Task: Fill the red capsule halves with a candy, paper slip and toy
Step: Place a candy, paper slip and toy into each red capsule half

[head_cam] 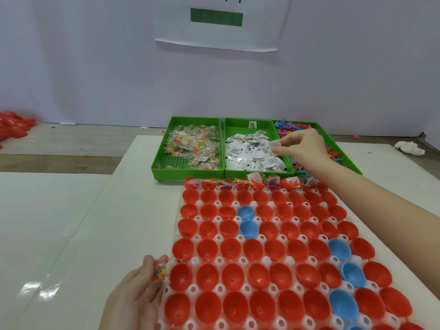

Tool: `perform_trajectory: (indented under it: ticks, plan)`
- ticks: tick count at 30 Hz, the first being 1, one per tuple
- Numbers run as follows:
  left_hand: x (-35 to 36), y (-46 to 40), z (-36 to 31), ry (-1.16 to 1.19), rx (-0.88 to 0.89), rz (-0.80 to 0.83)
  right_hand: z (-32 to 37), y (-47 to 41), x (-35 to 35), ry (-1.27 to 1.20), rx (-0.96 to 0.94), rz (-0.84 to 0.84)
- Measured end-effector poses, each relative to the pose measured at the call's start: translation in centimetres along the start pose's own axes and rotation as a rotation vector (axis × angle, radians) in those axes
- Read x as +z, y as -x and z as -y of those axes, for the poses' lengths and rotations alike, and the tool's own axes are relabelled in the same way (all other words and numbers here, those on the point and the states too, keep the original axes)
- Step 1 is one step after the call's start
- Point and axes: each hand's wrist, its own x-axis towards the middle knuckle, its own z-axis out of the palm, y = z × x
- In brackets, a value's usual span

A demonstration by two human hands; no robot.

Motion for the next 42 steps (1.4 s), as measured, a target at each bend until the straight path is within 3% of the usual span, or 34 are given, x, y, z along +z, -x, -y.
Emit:
perform_trajectory:
  ticks: [5,9,12,15,20,26,29,34,38,42]
  plan:
    - [0.6,0.1,-0.1,-0.027,0.006,-0.014,2.5,1.0,0.5,-0.182,0.08,0.118]
    - [2.1,0.1,-1.9,-0.18,0.329,-0.118,5.6,3.1,0.7,-0.292,0.133,0.329]
    - [4.3,-0.2,-3.4,-0.278,0.48,0.052,7.9,4.9,0.8,-0.452,0.112,0.482]
    - [6.5,-1.0,-4.3,-0.278,0.484,0.143,9.5,6.4,1.3,-0.613,0.065,0.594]
    - [8.2,-1.1,-4.8,-0.176,0.326,0.314,9.7,7.8,2.2,-0.563,-0.01,0.514]
    - [8.1,-0.5,-4.6,-0.294,0.415,0.404,9.6,8.7,1.8,-0.54,-0.114,0.414]
    - [8.0,-0.7,-4.4,-0.278,0.404,0.384,9.8,8.9,1.8,-0.514,-0.058,0.383]
    - [8.3,-0.7,-3.9,-0.368,0.462,0.403,10.0,8.5,1.3,-0.963,0.178,0.513]
    - [8.4,-0.8,-3.3,-0.508,0.639,0.424,10.0,8.8,1.1,-1.071,0.122,0.596]
    - [8.5,-0.7,-3.2,-0.544,0.693,0.485,9.8,9.1,0.8,-1.038,0.034,0.601]
